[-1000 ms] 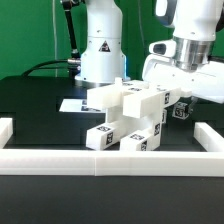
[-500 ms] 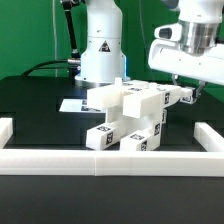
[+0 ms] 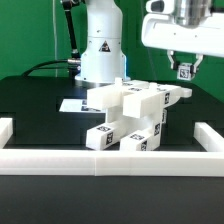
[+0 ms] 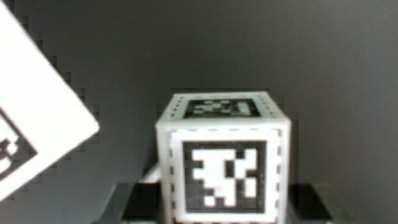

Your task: Assemble chair

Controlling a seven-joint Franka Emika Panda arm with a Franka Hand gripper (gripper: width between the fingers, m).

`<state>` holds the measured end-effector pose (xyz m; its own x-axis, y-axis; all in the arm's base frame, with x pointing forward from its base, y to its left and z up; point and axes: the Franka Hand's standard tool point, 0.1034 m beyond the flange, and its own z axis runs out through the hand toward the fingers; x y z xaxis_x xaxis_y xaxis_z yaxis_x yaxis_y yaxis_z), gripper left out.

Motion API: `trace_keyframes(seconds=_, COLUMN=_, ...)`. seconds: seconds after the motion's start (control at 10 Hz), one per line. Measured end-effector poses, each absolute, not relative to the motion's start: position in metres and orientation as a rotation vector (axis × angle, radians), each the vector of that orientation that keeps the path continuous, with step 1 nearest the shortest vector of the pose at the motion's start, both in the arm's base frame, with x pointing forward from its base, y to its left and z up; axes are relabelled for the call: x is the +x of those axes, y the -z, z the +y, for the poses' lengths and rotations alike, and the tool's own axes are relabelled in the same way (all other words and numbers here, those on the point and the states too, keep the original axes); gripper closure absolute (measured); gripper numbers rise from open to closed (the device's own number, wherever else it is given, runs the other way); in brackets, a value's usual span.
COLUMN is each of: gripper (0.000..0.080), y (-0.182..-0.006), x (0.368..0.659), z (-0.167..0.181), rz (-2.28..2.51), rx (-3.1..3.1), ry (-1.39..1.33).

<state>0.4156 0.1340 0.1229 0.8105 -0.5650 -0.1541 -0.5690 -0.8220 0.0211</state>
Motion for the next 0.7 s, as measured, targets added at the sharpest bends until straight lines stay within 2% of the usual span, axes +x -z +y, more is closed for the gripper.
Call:
trace_keyframes(seconds=0.1, gripper=0.0515, y=-0.132, x=0.431, z=0.126, rz=0.932, rx=-2.957, ry=-0.209)
trace_keyframes(seconds=0.6, gripper=0.0515, y=-0.128, x=0.428, z=0.125, rz=0.865, rx=-2.984, ry=-0.214)
trace_keyframes(seconds=0.7, gripper=0.0515, y=-0.136, x=0.444, z=0.112, rz=0.741, rx=-3.007, ry=-0.183)
